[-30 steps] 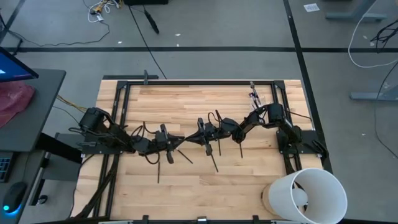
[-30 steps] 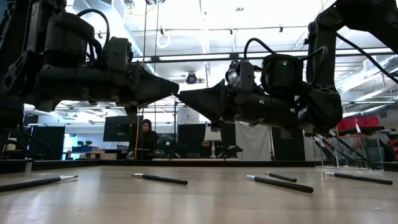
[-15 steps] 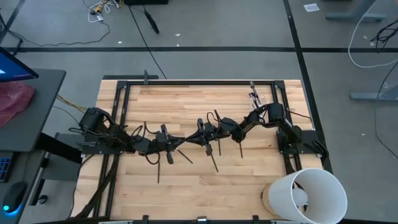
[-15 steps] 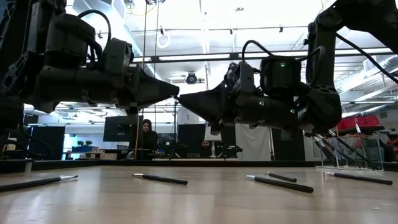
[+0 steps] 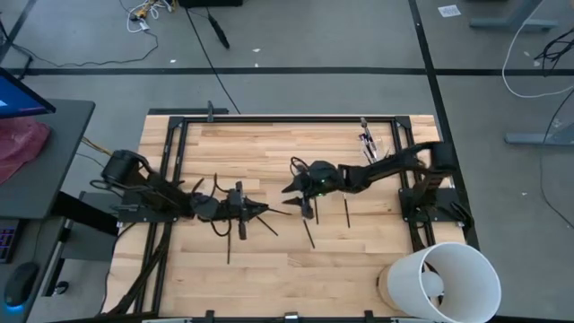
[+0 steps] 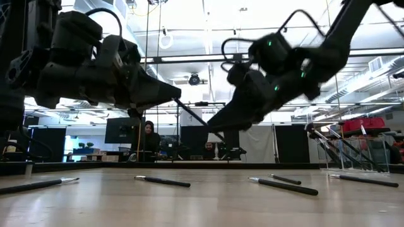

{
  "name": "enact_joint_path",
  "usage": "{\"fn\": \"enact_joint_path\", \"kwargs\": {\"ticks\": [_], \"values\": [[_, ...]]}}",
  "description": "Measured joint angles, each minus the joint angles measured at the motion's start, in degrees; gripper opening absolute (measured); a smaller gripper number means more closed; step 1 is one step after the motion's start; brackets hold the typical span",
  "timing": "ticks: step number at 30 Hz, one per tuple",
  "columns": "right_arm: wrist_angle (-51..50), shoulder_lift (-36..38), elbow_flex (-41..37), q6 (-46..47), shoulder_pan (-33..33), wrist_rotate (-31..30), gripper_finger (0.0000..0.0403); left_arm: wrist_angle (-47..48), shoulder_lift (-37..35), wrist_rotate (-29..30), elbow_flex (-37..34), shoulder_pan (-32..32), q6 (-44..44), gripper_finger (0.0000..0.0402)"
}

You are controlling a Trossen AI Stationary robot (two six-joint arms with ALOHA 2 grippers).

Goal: Put items in baskets/containers
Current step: Put the liner brush into the transparent organizer

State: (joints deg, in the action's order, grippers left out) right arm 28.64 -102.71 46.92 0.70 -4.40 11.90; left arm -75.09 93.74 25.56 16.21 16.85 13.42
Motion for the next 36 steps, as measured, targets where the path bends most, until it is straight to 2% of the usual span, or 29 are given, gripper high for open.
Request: {"fn": "enact_joint_path", "kwargs": {"ticks": [4, 10, 18, 25, 30, 36], "values": [[-9.1, 5.9, 0.7, -0.7, 1.6, -2.4, 0.0184, 5.2, -1.5, -3.9, 1.5, -2.2, 0.7, 0.0014], [-19.4, 6.5, 5.8, -0.3, 5.0, -2.3, 0.0184, 22.4, -1.7, -10.9, 10.5, -5.0, -1.0, 0.0014], [-19.8, 6.4, 6.0, 1.9, 9.2, -3.0, 0.0185, 47.7, -3.3, -14.2, 24.3, -6.7, -8.4, 0.0014], [-18.8, 6.4, 5.9, 1.8, 12.0, -12.2, 0.0167, 66.5, -3.7, -14.1, 35.6, -6.9, -14.0, 0.0021], [-18.4, 6.4, 5.9, 1.6, 13.3, -13.8, 0.0138, 72.8, -3.7, -13.6, 39.5, -6.9, -15.7, 0.0015], [-18.3, 6.4, 5.9, 1.4, 15.0, -18.2, 0.0096, 73.5, -3.7, -13.8, 40.1, -6.8, -16.1, 0.0024]]}}
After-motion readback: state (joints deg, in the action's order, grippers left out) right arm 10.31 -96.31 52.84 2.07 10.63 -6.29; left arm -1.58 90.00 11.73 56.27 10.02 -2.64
